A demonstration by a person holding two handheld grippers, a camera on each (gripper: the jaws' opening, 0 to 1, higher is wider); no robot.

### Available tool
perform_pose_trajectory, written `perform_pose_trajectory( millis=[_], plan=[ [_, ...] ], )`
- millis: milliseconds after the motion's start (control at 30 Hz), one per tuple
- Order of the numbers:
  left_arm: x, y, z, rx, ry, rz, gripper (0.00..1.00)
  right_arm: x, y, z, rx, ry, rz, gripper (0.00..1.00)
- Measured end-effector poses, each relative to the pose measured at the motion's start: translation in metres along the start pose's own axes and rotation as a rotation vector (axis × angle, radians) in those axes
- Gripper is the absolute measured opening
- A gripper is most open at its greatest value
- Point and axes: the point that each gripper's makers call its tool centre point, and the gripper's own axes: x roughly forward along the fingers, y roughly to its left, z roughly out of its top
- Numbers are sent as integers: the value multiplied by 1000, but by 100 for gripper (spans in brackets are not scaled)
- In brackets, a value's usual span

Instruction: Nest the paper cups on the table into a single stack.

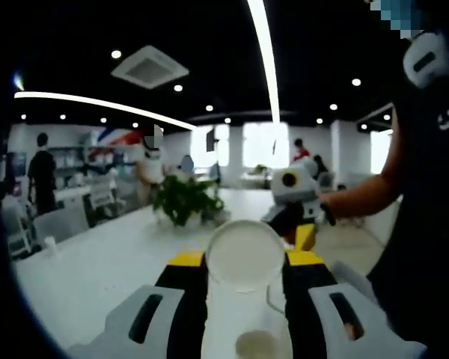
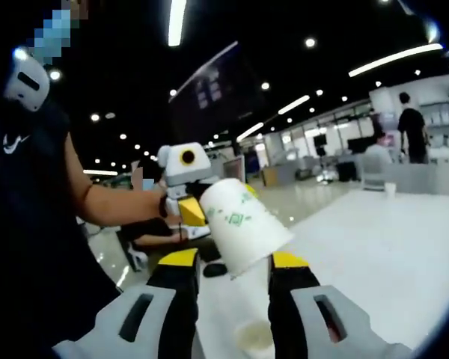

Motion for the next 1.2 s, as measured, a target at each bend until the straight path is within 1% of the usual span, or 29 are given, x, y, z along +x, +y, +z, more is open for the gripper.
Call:
perform_pose_trajectory(
  millis=[133,333,433,600,800,933,1000,1100,1200],
  plan=[
    [1,-5,-8,1,29,-24,36,3,5,3,-6,0,17,21],
    [-1,-9,-12,-4,36,-46,36,1,13,12,-16,-14,59,10],
    [-2,-11,-14,-4,39,-55,36,1,21,17,-22,-23,96,6],
    [-5,-10,-14,3,41,-43,35,4,31,20,-28,-7,142,0],
    [-8,-10,-9,-2,28,-33,35,8,38,27,-45,9,162,0],
    [-11,-8,-8,-7,25,-15,39,9,38,29,-54,19,162,0],
    [-12,-3,-8,-13,23,6,44,9,37,28,-58,27,154,0],
    [-14,4,-11,-28,36,45,56,9,32,30,-68,32,128,0],
    [-17,14,-12,-33,45,98,66,8,25,31,-77,45,102,0]
  ],
)
